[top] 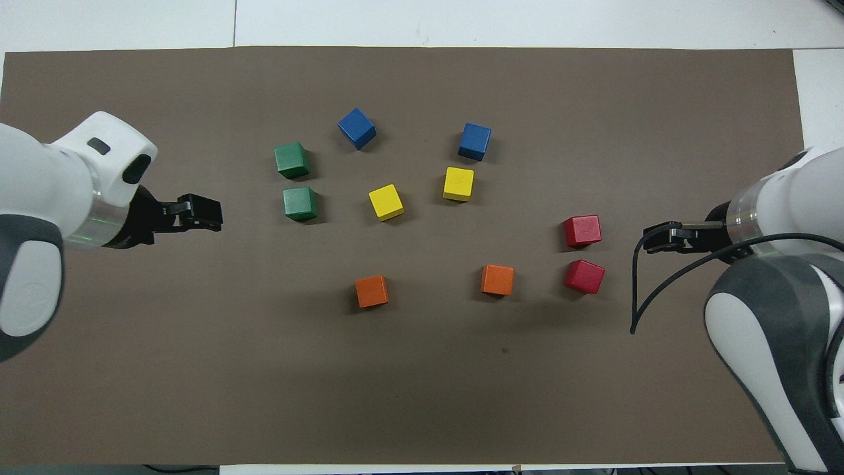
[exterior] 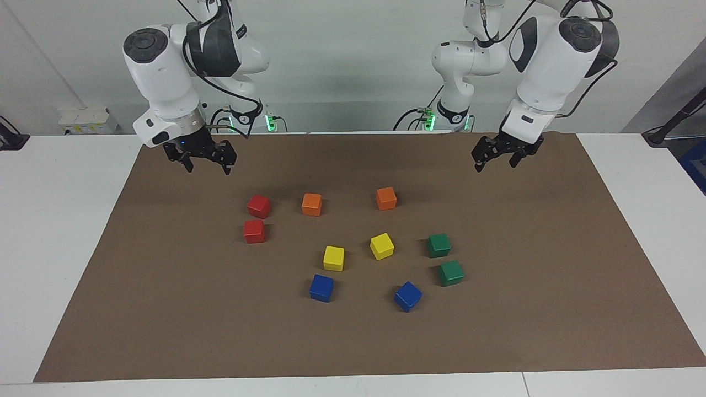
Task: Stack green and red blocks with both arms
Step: 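Grasp a green cube with the left gripper while the right gripper grasps red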
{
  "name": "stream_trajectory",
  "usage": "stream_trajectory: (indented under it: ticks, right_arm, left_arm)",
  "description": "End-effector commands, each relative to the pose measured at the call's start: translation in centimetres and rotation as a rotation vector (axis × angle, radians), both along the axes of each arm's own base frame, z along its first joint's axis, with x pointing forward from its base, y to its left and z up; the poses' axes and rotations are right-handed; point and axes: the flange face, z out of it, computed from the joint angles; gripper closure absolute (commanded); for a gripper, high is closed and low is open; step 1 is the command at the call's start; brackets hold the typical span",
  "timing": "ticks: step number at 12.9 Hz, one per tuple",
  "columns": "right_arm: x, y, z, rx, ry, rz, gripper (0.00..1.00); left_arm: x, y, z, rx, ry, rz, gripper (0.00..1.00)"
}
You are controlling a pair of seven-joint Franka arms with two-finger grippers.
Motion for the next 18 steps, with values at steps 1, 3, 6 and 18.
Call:
stream_trajectory:
  ticks: [1,3,6,18]
  right_arm:
    - [-1.6,0.7,-2.5,0.041,0.001,-0.03,0.0]
    - [-1.6,1.2,-4.3,0.069,0.013,-0.066,0.0]
    - [-1.7,3.4,-7.9,0.109,0.011,-0.127,0.0]
    - [-0.4,4.6,-15.9,0.104,-0.03,-0.141,0.0]
  left_arm:
    - [-0.2,-4.3,-4.8,-0.026,-0.012,0.051,0.0]
    - [1.5,-6.5,-8.5,-0.035,-0.03,0.063,0.0]
    - [4.0,-7.2,-13.5,-0.029,-0.036,0.065,0.0]
    - [8.2,-8.4,-22.9,0.024,-0.036,0.129,0.0]
